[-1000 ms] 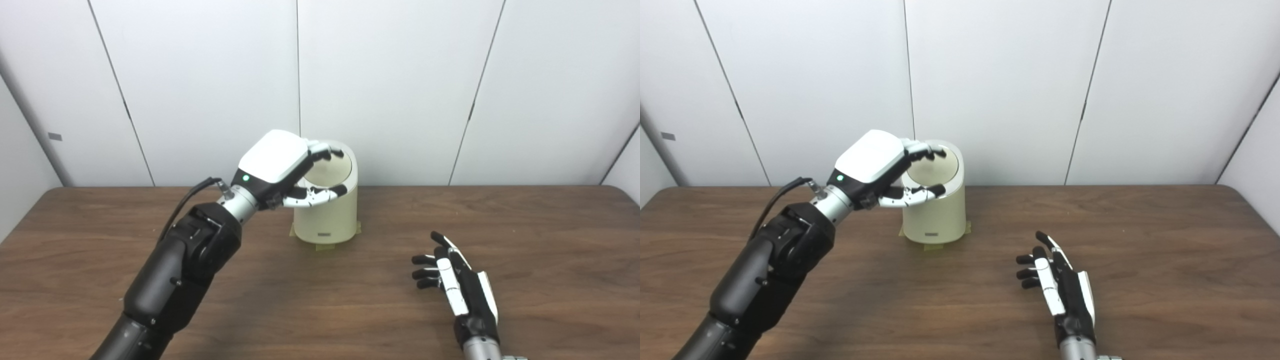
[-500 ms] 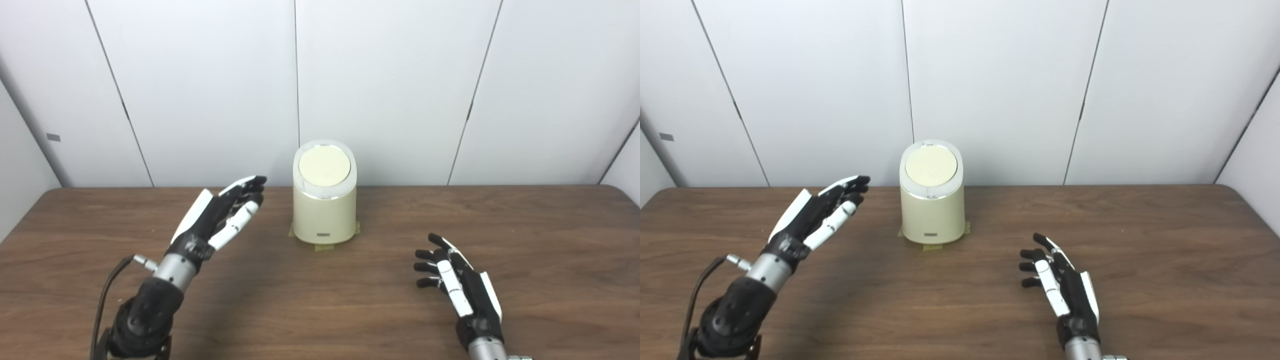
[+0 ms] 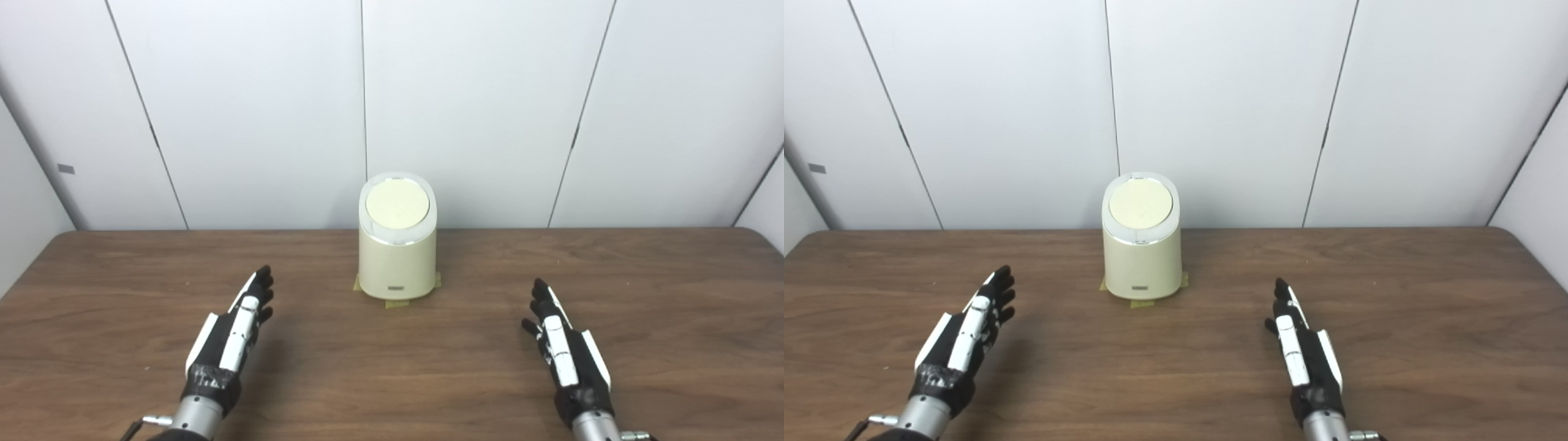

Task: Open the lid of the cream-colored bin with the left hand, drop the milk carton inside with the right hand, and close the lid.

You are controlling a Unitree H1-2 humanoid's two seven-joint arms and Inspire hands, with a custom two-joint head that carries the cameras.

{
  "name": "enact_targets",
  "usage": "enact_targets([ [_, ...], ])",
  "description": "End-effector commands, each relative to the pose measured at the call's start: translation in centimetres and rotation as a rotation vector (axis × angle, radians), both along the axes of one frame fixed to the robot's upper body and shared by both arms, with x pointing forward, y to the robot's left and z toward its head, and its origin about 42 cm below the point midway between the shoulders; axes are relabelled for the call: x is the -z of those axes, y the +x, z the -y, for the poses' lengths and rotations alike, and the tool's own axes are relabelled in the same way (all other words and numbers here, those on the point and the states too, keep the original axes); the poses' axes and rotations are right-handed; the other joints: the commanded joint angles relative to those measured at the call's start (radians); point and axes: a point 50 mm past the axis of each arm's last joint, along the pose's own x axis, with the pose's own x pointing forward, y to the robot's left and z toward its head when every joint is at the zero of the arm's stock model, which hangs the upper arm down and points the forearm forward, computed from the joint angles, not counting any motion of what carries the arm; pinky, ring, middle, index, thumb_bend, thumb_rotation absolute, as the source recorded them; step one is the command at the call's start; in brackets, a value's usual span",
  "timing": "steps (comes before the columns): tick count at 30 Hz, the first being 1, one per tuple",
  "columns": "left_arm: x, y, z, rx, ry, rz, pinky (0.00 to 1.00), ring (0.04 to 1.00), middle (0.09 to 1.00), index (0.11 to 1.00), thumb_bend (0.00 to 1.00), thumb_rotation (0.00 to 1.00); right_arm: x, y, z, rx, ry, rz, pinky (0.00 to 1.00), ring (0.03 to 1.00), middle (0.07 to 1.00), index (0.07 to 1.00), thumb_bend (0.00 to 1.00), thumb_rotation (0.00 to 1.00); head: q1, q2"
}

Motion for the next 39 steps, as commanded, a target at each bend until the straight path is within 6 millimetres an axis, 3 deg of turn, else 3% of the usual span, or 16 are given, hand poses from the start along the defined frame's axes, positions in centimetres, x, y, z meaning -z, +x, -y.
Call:
enact_targets([
  [1,-0.8,0.3,0.1,-0.005,0.002,0.071,1.00,1.000,1.000,1.000,0.43,1.00,-1.9,0.7,-0.5,-0.013,0.004,0.085,0.96,1.000,1.000,0.992,0.58,1.00,-0.003,0.003],
  [9,0.9,-1.2,1.2,-0.036,-0.053,0.042,1.00,1.000,1.000,1.000,0.40,1.00,-1.9,-0.1,0.4,-0.026,-0.004,0.071,0.99,1.000,1.000,1.000,0.60,1.00,-0.014,0.025],
  [21,0.0,-2.3,2.6,-0.036,-0.059,0.045,1.00,1.000,1.000,1.000,0.40,1.00,-2.3,-1.6,1.8,-0.019,0.016,0.053,0.98,1.000,1.000,0.997,0.62,1.00,0.008,0.078],
  [34,-1.1,-1.7,2.6,-0.049,-0.058,0.034,1.00,1.000,1.000,1.000,0.42,1.00,-3.0,-1.1,1.5,-0.025,0.023,0.046,0.92,0.968,0.978,0.985,0.60,1.00,0.021,0.120],
  [37,-1.2,-1.5,2.5,-0.049,-0.061,0.032,1.00,1.000,1.000,1.000,0.43,1.00,-3.2,-0.8,1.6,-0.031,0.020,0.062,0.89,0.953,0.975,0.992,0.59,0.90,0.017,0.124],
  [39,-1.3,-1.4,2.5,-0.041,-0.069,0.035,1.00,1.000,1.000,1.000,0.44,1.00,-3.5,-0.6,1.5,-0.033,0.036,0.069,0.85,0.936,0.971,0.990,0.61,0.75,0.015,0.124],
])
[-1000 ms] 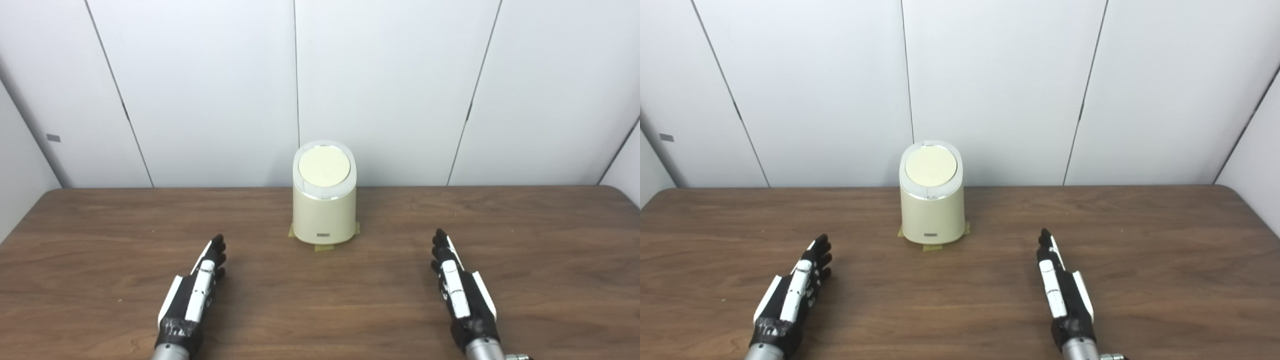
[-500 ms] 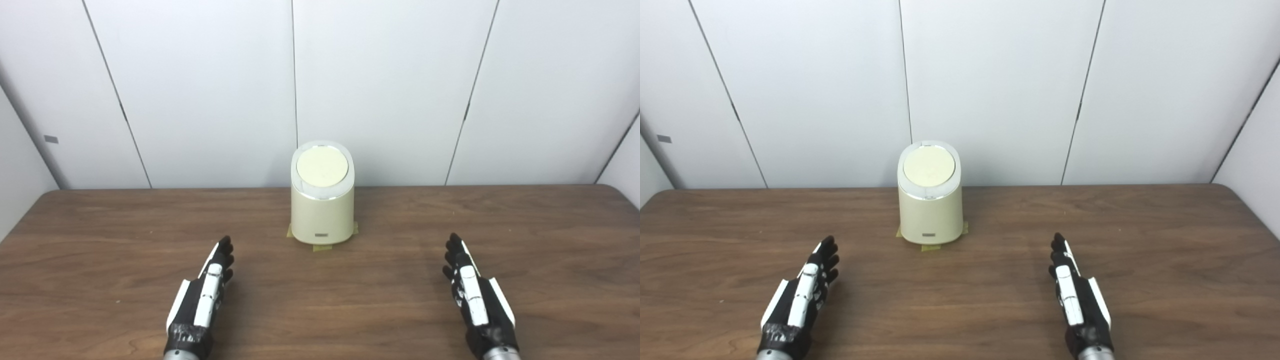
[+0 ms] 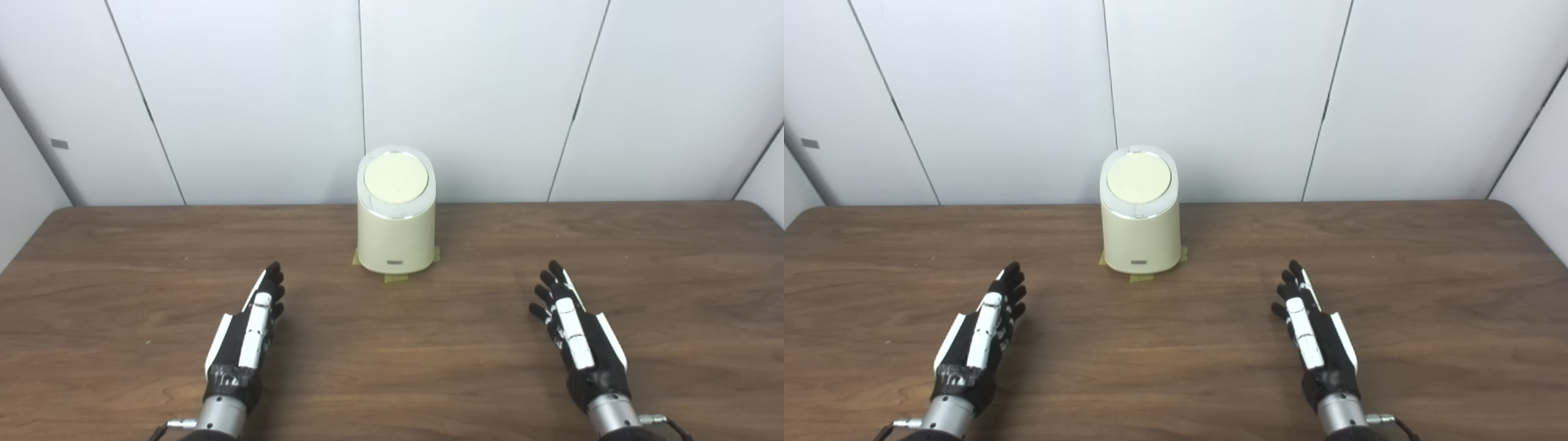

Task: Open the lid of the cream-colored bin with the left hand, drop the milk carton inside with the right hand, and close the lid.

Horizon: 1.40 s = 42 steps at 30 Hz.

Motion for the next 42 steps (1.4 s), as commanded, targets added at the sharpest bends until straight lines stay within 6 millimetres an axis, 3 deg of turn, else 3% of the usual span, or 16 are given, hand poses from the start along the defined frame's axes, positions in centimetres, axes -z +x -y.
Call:
enact_targets([
  [1,-2.2,0.9,0.1,0.015,0.001,0.088,1.00,1.000,1.000,1.000,0.44,1.00,-2.4,1.1,-0.1,-0.013,0.020,0.103,0.84,0.933,0.971,0.991,0.61,0.72,-0.003,0.002],
  [4,-2.4,1.1,-0.1,0.029,0.085,0.086,1.00,1.000,1.000,1.000,0.45,0.92,-2.6,1.2,0.1,0.017,0.031,0.109,0.80,0.920,0.959,0.990,0.73,0.53,-0.004,0.001],
  [8,-3.0,1.1,0.0,-0.050,0.180,0.130,0.86,0.887,0.896,0.933,0.66,0.43,-2.3,1.3,0.3,0.073,-0.057,0.141,0.73,0.849,0.884,0.942,0.95,0.29,-0.001,0.007],
  [12,-3.5,1.2,0.1,-0.107,0.244,0.188,0.61,0.709,0.780,0.850,0.74,0.23,-3.0,1.1,0.2,0.135,-0.086,0.203,0.61,0.670,0.737,0.760,0.91,0.15,0.000,0.004],
  [15,-3.8,1.1,0.3,-0.138,0.230,0.208,0.47,0.570,0.674,0.743,0.72,0.13,-3.0,1.2,0.4,0.165,-0.087,0.247,0.50,0.536,0.614,0.629,0.84,0.02,0.003,0.005],
  [18,-4.0,1.1,0.2,-0.151,0.200,0.204,0.32,0.408,0.520,0.663,0.69,0.03,-2.8,1.3,0.4,0.167,-0.066,0.257,0.54,0.550,0.630,0.633,0.84,0.01,0.002,0.006],
  [20,-4.1,1.1,0.1,-0.124,0.201,0.201,0.34,0.425,0.538,0.682,0.69,0.04,-2.9,1.2,0.4,0.127,-0.072,0.227,0.64,0.654,0.725,0.709,0.87,0.10,0.001,0.005],
  [24,-4.0,1.1,0.1,-0.040,0.213,0.190,0.72,0.803,0.861,0.918,0.78,0.28,-2.9,1.1,0.3,0.076,-0.099,0.174,0.72,0.903,0.958,0.894,0.99,0.30,0.006,0.004],
  [27,-3.8,1.0,0.0,0.002,0.173,0.188,0.91,0.962,0.979,0.991,0.81,0.37,-2.7,1.2,0.5,0.044,-0.100,0.163,0.78,0.979,0.996,0.966,1.00,0.38,0.008,0.006],
  [30,-3.8,0.9,-0.1,0.009,0.190,0.183,0.96,0.993,0.998,1.000,0.81,0.46,-2.3,1.4,0.6,0.032,-0.085,0.158,0.81,0.996,1.000,0.990,1.00,0.43,0.004,0.005],
  [31,-3.9,0.9,-0.1,-0.006,0.181,0.181,0.96,0.995,0.999,1.000,0.81,0.47,-2.5,1.3,0.4,0.047,-0.079,0.168,0.81,0.996,1.000,0.991,1.00,0.43,0.001,0.005],
  [33,-3.9,0.9,-0.1,-0.038,0.160,0.182,0.70,0.767,0.824,0.890,0.80,0.38,-3.0,1.1,0.1,0.087,-0.081,0.196,0.68,0.799,0.832,0.824,0.97,0.36,0.003,0.006],
  [34,-3.9,1.0,-0.1,-0.053,0.150,0.183,0.64,0.715,0.785,0.864,0.79,0.36,-3.2,1.0,-0.1,0.103,-0.080,0.202,0.66,0.759,0.794,0.790,0.96,0.34,0.000,0.005],
  [37,-3.8,1.1,-0.1,-0.074,0.135,0.187,0.38,0.452,0.556,0.621,0.78,0.25,-3.4,1.1,-0.1,0.144,-0.074,0.208,0.64,0.628,0.610,0.586,0.86,0.18,-0.003,0.006],
  [39,-3.7,1.2,-0.2,-0.072,0.133,0.191,0.33,0.423,0.541,0.574,0.74,0.20,-3.3,1.2,-0.1,0.151,-0.081,0.214,0.65,0.612,0.610,0.593,0.83,0.11,-0.002,0.002],
  [42,-3.7,1.4,-0.3,-0.035,0.176,0.183,0.53,0.654,0.748,0.803,0.71,0.31,-3.2,1.3,0.0,0.096,-0.075,0.183,0.75,0.799,0.828,0.795,0.90,0.25,-0.003,-0.002],
])
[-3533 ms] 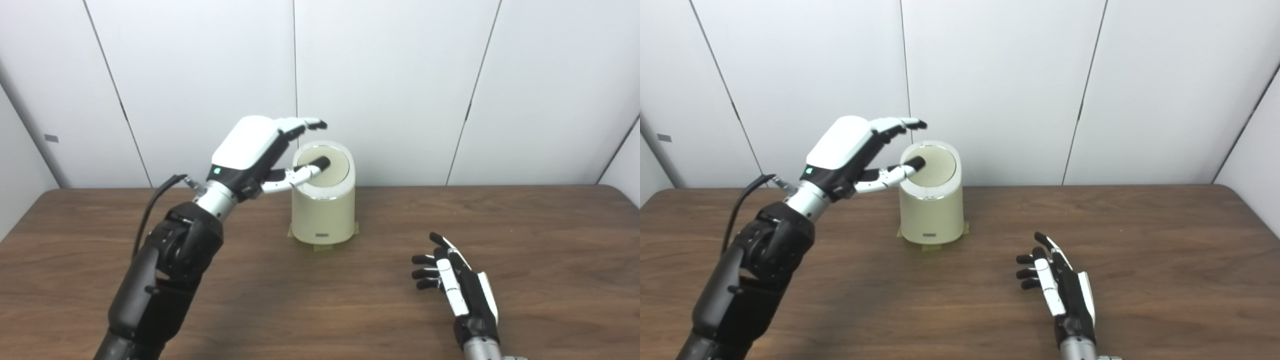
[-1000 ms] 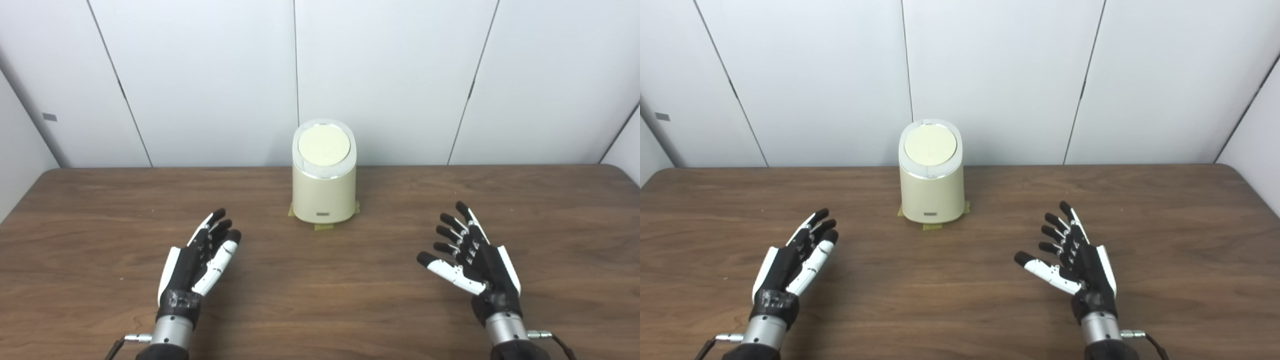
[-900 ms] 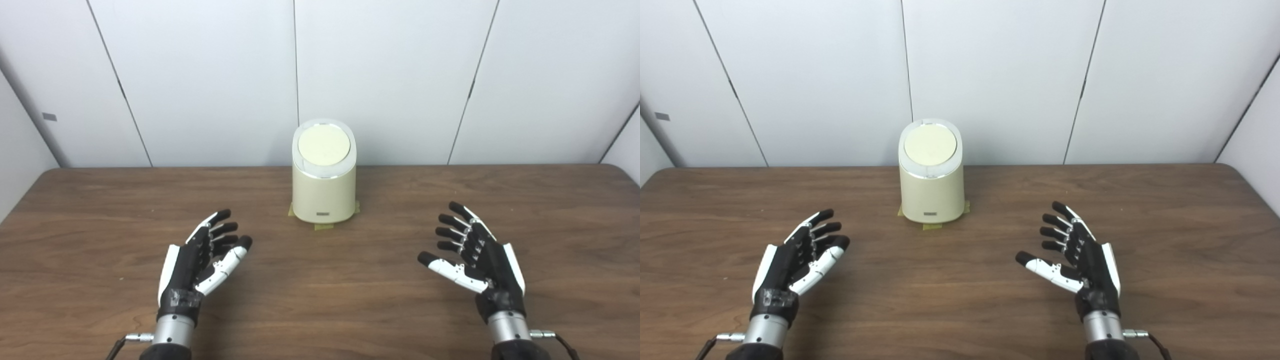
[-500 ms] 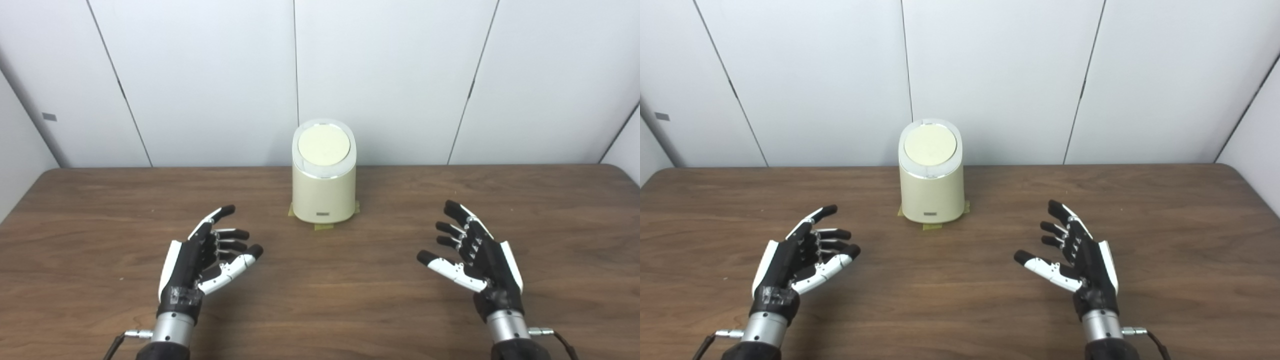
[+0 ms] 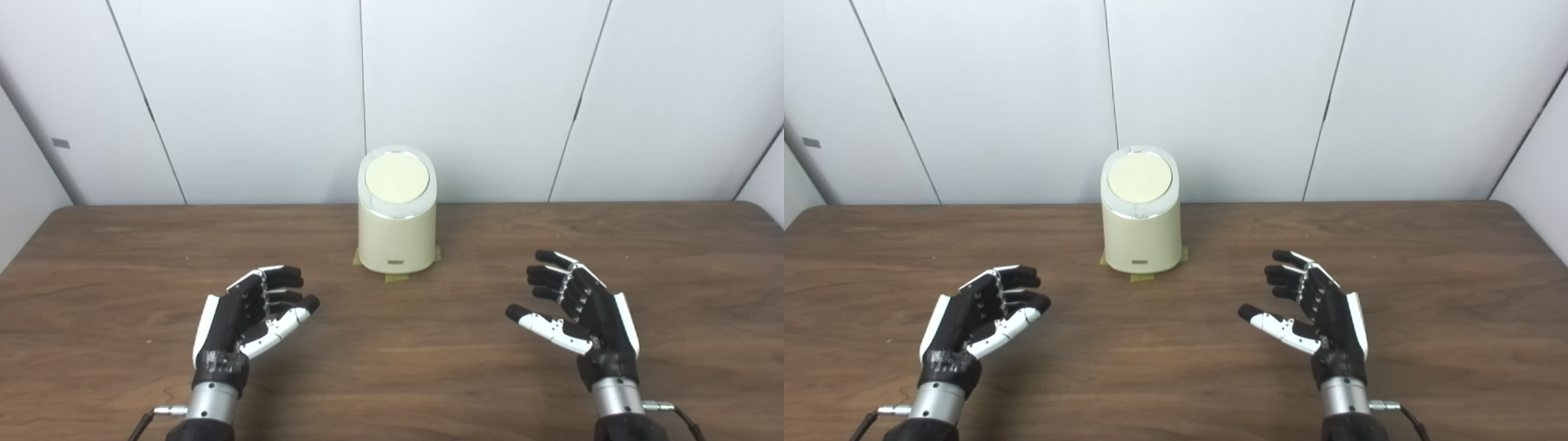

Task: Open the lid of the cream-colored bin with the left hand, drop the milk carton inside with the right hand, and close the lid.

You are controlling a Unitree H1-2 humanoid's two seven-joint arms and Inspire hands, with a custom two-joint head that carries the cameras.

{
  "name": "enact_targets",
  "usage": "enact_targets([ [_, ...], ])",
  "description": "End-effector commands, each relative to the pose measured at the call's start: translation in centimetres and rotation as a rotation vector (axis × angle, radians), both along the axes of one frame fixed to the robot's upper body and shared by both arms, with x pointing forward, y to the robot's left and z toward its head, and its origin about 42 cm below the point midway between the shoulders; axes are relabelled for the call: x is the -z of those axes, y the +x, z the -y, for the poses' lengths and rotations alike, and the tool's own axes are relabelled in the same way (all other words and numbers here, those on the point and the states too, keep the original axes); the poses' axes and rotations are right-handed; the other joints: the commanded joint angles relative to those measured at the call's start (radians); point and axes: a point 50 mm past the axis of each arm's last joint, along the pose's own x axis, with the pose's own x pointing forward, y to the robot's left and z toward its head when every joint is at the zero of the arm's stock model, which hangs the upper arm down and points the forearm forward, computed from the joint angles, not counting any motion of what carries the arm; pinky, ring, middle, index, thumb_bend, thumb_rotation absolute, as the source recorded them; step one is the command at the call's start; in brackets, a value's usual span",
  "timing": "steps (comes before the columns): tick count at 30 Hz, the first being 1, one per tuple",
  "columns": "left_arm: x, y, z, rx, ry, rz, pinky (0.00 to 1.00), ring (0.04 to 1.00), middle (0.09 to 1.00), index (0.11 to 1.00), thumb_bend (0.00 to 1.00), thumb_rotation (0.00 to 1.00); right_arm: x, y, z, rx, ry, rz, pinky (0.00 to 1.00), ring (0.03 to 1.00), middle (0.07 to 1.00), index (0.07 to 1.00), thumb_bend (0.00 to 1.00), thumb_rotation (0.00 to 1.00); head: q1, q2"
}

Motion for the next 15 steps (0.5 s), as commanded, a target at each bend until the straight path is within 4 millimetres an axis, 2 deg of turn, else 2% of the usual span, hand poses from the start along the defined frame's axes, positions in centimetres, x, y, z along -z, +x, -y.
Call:
enact_targets([
  [1,-1.53,0.90,0.10,0.050,0.032,0.065,0.70,0.793,0.842,0.886,0.72,0.40,-1.52,0.82,0.10,-0.051,0.001,0.049,0.81,0.875,0.904,0.865,0.92,0.34,0.000,0.000],
  [3,-1.49,0.83,0.15,0.098,0.019,0.050,0.88,0.933,0.947,0.965,0.71,0.50,-1.42,0.81,-0.03,-0.103,0.032,0.023,0.79,0.941,0.972,0.943,0.89,0.46,0.000,-0.001],
  [4,-1.47,0.82,0.17,0.119,0.009,0.047,0.93,0.973,0.979,0.986,0.69,0.57,-1.44,0.76,-0.14,-0.120,0.046,0.014,0.78,0.960,0.989,0.977,0.85,0.53,0.000,-0.001],
  [6,-1.38,0.86,0.18,0.145,-0.005,0.043,0.97,0.993,0.995,0.997,0.68,0.67,-1.49,0.68,-0.36,-0.154,0.093,0.007,0.80,0.971,0.998,0.994,0.76,0.60,0.001,-0.002],
  [10,-1.14,1.01,0.13,0.143,-0.025,0.038,1.00,1.000,1.000,1.000,0.68,0.83,-1.00,0.76,-0.33,-0.172,0.123,-0.008,0.90,0.999,1.000,1.000,0.71,0.78,0.003,-0.005],
  [15,-1.20,0.96,0.09,0.136,-0.083,0.042,1.00,1.000,1.000,1.000,0.69,0.94,-0.68,0.84,-0.34,-0.168,0.144,-0.030,0.91,1.000,1.000,1.000,0.73,0.83,0.004,-0.008],
])
